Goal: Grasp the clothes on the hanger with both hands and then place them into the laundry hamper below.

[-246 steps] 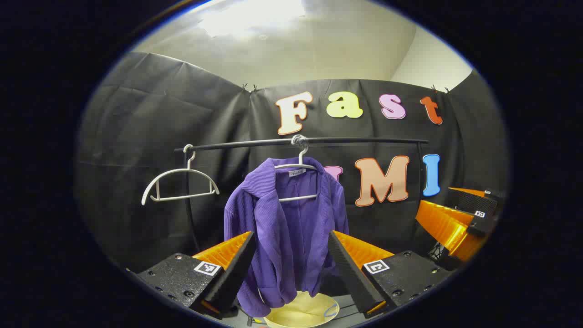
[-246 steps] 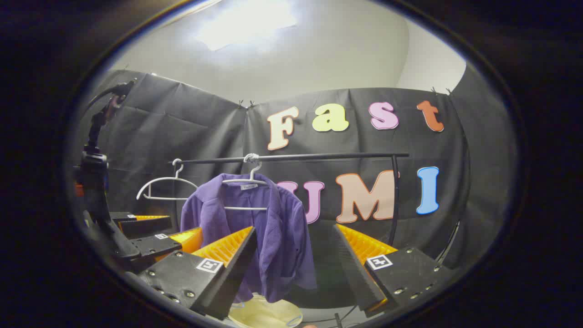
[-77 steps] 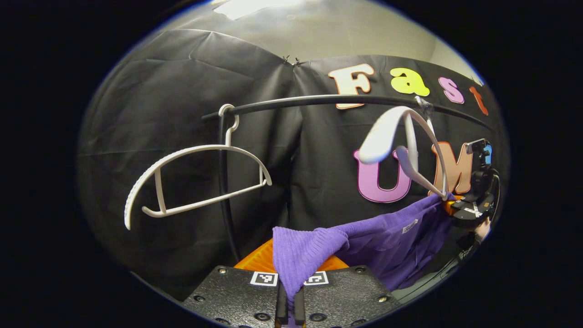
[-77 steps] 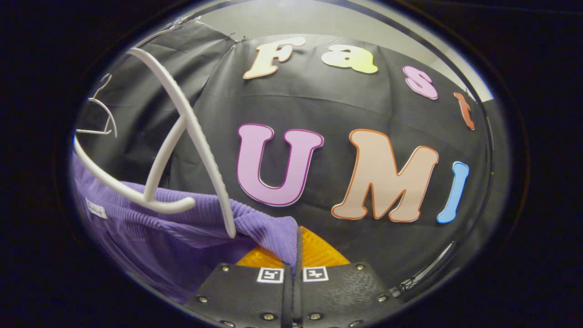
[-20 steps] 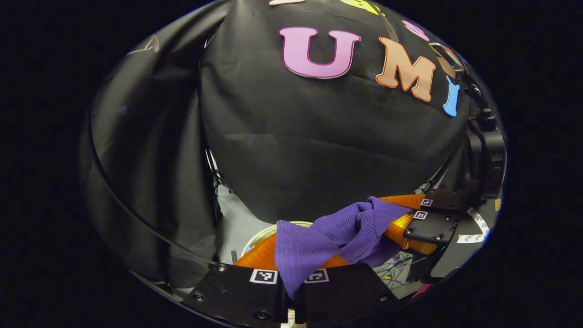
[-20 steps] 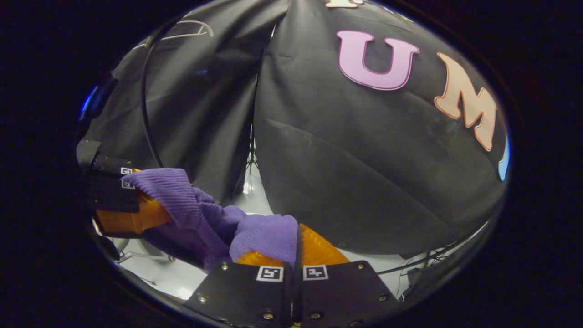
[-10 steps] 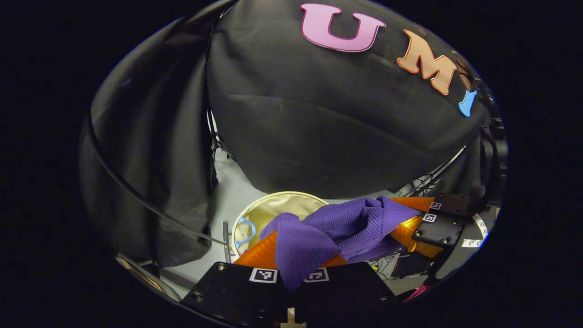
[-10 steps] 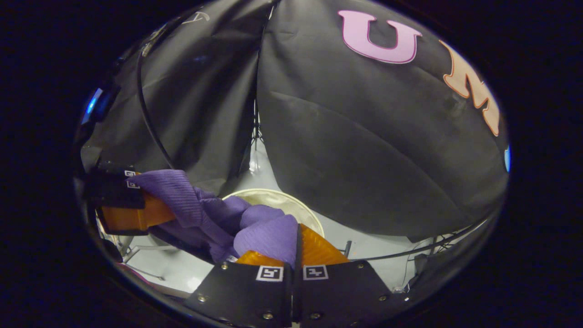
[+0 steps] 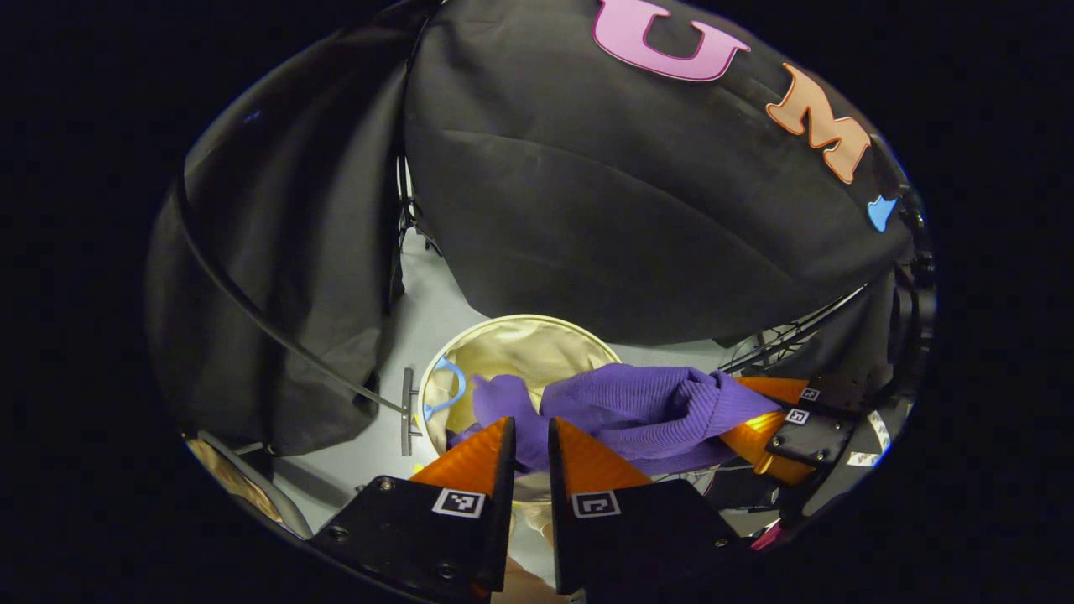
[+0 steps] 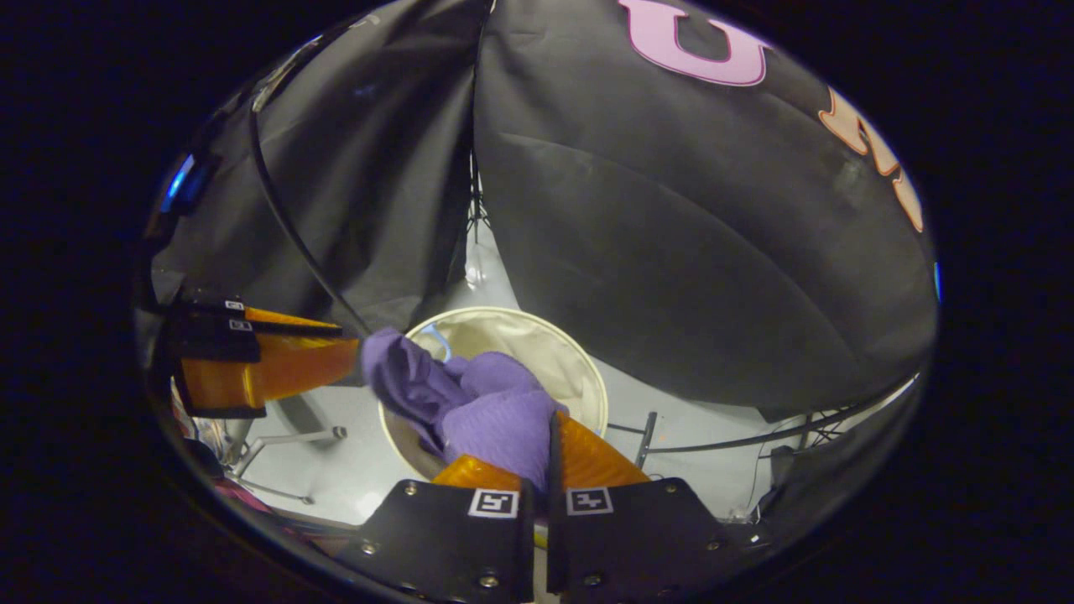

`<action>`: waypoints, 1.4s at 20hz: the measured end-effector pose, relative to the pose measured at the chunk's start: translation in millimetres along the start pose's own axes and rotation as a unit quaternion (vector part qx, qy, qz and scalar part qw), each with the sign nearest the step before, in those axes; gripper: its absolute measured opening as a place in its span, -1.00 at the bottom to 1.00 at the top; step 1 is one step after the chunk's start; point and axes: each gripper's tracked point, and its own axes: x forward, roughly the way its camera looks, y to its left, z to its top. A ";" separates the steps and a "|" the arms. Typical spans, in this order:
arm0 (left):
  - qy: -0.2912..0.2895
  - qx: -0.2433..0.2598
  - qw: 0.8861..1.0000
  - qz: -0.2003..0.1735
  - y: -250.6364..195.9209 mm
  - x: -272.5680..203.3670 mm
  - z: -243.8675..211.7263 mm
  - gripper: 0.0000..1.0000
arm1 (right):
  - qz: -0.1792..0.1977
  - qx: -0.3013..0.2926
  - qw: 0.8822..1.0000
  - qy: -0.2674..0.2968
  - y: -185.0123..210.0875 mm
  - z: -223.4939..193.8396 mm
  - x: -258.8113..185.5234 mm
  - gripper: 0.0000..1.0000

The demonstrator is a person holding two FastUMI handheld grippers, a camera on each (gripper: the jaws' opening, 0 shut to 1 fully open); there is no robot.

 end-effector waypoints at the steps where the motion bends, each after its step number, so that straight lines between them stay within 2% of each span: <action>1: -0.001 0.002 1.000 0.001 -0.1 -0.7 0.8 -0.68 | 0.003 0.002 1.000 0.001 1.4 -3.0 -0.3 -0.87; 2: -0.001 0.003 1.000 0.001 -1.5 -2.1 1.2 -0.53 | 0.005 0.002 1.000 0.003 1.5 -3.6 -1.3 -0.87; 6: 0.001 0.009 1.000 0.001 0.4 -1.8 -7.2 -0.53 | 0.002 0.003 1.000 -0.019 0.7 12.3 -11.9 -0.87; 15: -0.027 0.030 0.999 -0.001 -3.3 -9.8 4.4 -0.53 | -0.006 0.011 0.999 -0.038 -3.3 14.3 -29.3 -0.87; 21: -0.118 0.065 0.991 -0.003 -24.5 -62.0 52.1 -0.53 | -0.030 0.026 0.994 -0.098 -16.3 44.7 -68.4 -0.86; 25: -0.188 0.088 0.978 -0.011 -43.5 -101.7 91.1 -0.53 | -0.052 0.037 0.986 -0.153 -28.8 77.9 -107.3 -0.87; 28: -0.239 0.112 0.964 -0.017 -62.4 -136.0 117.9 -0.53 | -0.070 0.045 0.977 -0.197 -37.3 100.2 -139.9 -0.87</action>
